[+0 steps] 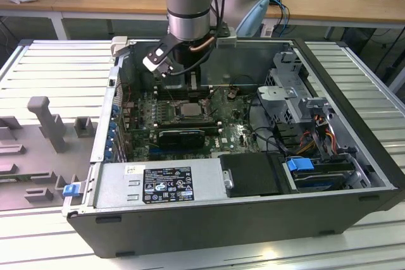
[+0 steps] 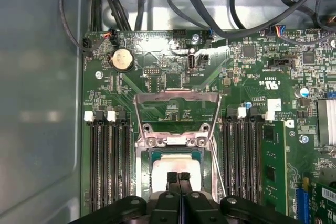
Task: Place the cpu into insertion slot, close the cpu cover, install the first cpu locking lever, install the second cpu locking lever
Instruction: 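Close the cpu cover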
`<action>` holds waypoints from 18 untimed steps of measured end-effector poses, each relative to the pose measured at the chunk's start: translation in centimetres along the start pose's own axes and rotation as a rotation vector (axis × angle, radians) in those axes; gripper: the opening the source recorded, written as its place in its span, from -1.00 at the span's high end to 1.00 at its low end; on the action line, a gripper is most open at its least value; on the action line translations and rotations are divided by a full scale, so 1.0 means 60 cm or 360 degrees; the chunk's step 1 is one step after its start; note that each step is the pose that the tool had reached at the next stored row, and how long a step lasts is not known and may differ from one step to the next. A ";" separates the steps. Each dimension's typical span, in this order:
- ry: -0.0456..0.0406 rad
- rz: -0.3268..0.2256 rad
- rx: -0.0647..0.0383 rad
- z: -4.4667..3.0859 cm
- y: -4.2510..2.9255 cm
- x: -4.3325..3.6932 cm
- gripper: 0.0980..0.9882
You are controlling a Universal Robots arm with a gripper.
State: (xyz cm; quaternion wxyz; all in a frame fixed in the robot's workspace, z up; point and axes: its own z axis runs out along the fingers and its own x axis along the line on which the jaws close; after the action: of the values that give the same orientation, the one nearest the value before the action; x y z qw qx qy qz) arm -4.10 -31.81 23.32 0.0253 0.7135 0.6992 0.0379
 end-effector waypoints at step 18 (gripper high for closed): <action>0.0000 0.0000 0.0000 -0.010 0.010 -0.001 0.98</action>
State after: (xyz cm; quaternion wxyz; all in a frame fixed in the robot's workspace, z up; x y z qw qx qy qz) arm -3.57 -31.89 23.98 0.0253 0.7135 0.6992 0.0379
